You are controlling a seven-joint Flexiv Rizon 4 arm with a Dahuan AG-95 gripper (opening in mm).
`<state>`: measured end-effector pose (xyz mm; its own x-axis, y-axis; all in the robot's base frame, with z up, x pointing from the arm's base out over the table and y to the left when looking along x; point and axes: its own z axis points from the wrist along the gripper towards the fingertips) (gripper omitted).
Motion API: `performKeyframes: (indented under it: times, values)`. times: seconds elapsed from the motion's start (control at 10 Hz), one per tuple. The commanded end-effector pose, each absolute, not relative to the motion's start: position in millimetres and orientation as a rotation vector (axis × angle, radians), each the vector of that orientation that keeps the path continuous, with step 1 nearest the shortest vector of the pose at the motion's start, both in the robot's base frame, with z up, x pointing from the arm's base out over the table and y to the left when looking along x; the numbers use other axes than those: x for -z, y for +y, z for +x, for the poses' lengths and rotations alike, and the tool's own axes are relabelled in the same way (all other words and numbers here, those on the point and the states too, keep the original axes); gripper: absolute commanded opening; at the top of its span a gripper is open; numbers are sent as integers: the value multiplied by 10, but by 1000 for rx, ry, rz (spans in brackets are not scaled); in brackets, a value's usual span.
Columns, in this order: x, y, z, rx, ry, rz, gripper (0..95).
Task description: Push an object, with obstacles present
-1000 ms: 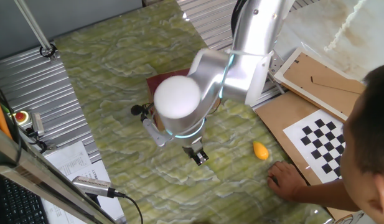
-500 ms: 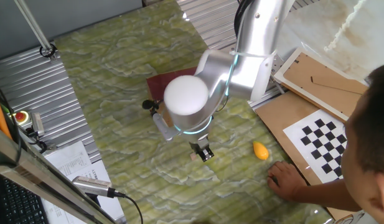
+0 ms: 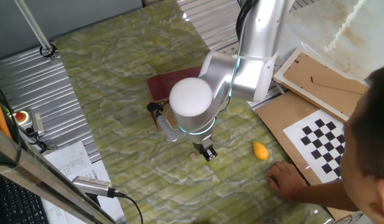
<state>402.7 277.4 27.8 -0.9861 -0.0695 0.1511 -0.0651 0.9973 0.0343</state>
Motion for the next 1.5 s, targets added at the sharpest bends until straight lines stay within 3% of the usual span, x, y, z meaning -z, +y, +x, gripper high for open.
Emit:
performKeyframes:
  times: [0.1,1.5]
  values:
    - [-253,2773,4023,42,-2988,96,0]
    - [-249,2690,4051,24,-2994,91,0]
